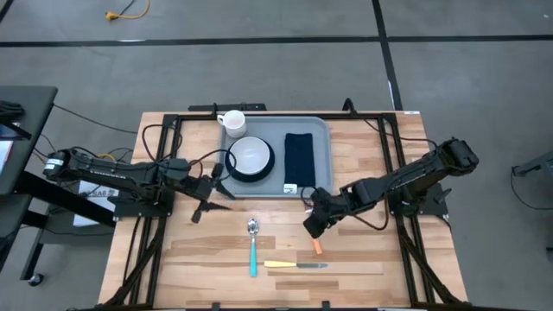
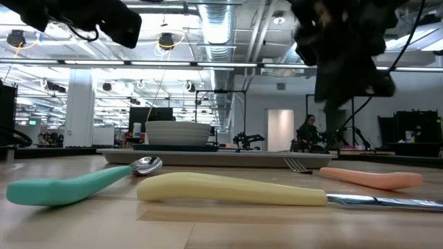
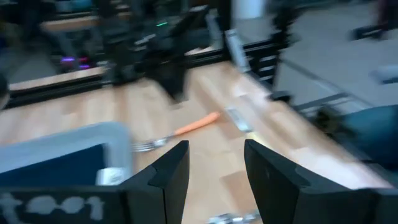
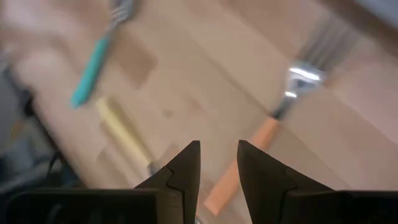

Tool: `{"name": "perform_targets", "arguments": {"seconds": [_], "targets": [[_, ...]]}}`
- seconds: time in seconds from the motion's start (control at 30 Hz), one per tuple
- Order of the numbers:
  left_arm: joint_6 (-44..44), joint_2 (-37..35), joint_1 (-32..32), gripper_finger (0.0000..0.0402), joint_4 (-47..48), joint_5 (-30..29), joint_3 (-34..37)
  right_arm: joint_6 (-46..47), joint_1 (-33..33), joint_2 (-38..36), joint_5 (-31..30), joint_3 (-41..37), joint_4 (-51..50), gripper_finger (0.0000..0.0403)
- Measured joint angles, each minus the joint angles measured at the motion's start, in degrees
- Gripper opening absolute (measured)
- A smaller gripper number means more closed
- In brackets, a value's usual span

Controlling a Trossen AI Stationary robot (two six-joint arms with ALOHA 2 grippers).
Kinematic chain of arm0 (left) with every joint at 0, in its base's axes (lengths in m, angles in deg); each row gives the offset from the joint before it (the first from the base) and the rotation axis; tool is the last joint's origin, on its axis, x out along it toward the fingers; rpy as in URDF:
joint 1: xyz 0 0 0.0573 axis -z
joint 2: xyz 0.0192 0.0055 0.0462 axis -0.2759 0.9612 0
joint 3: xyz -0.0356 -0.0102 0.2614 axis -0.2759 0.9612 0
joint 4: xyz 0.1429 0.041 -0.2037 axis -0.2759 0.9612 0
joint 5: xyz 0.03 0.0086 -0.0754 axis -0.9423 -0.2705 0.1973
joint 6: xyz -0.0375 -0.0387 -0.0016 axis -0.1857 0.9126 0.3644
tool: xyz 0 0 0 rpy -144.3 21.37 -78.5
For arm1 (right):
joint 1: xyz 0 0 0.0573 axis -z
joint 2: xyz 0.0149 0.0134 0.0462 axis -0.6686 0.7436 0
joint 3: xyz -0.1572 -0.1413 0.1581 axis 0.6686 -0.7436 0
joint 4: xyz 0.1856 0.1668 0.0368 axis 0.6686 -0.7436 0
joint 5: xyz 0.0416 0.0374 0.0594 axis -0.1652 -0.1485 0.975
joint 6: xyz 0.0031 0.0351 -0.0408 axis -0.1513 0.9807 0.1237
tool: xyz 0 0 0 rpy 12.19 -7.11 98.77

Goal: Set up tray
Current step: Put the orange fork on the blue napkin

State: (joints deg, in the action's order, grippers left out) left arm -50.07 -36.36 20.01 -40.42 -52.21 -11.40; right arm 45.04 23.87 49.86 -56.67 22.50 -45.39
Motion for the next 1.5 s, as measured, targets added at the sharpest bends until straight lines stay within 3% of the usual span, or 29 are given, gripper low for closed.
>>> {"name": "perform_targets", "arguments": {"seconds": [0.13,0.27,0.43,0.9,1.13,1.5], "targets": [[2.32,-0.02,0.63,0.0144,-1.28,9.87,0.00,10.59,-0.95,2.06,-4.73,0.00,-3.02,0.0098],[4.11,-1.53,2.44,0.0144,-1.96,14.70,-0.08,16.76,-0.94,5.50,-4.41,-0.01,-2.11,0.0098],[4.47,-5.27,5.42,0.0144,1.78,15.02,-0.06,19.74,-0.07,9.49,-1.20,0.34,-0.73,0.0098],[3.10,-12.23,10.58,0.0144,6.20,12.85,-0.04,15.73,1.35,17.78,-0.85,9.79,-6.29,0.0098],[2.62,-12.61,11.82,0.0144,6.32,10.23,-0.02,14.41,1.36,17.69,-0.95,12.86,-15.56,0.0098],[2.69,-12.61,11.80,0.0144,6.45,10.14,-0.02,14.05,1.36,17.65,-2.48,13.40,-15.76,0.0098]]}}
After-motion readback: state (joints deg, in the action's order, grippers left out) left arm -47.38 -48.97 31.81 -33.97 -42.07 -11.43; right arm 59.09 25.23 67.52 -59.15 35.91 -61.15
